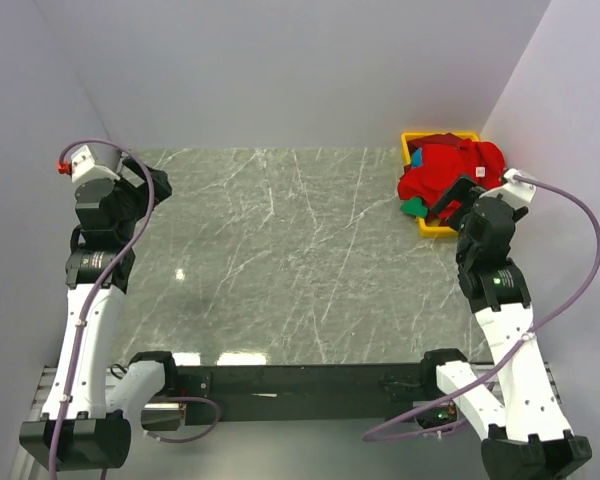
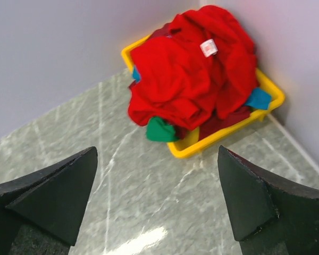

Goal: Fold and stack the t-shirts
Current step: Grab the tshirt from the pile, then move the tshirt to the center of the board, then flatten the tshirt out

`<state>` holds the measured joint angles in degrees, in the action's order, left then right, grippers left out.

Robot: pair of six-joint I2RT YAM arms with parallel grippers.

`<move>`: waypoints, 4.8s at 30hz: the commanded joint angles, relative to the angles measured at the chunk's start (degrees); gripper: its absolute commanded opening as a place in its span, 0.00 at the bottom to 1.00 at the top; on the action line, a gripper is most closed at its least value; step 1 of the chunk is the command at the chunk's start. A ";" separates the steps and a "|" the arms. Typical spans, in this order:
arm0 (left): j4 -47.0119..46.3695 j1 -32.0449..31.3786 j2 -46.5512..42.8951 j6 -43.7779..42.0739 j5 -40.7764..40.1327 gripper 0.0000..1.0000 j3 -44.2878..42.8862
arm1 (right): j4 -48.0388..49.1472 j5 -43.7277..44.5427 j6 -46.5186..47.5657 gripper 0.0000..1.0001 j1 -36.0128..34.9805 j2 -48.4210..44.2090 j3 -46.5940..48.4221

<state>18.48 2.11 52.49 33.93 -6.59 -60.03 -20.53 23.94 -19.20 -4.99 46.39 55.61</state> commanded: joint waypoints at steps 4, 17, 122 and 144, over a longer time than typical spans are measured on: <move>-2.83 0.18 2.08 1.22 -4.13 0.99 -0.79 | 6.99 6.90 2.59 1.00 0.95 10.02 5.81; -3.10 0.18 14.04 2.54 -1.94 0.99 -7.03 | 7.53 -4.51 -3.30 0.95 13.60 39.37 20.31; 8.58 -18.46 50.43 10.54 3.69 0.54 -7.99 | 2.87 -38.18 -5.06 0.76 -5.55 27.17 3.27; 8.50 -19.95 55.53 8.78 -0.18 0.01 -10.90 | -3.19 -44.42 1.27 0.73 -18.20 29.46 -3.22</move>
<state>27.11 -17.63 107.48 43.57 -5.91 -69.67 -21.91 -18.83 -19.57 -21.39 76.01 54.30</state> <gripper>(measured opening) 0.021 0.732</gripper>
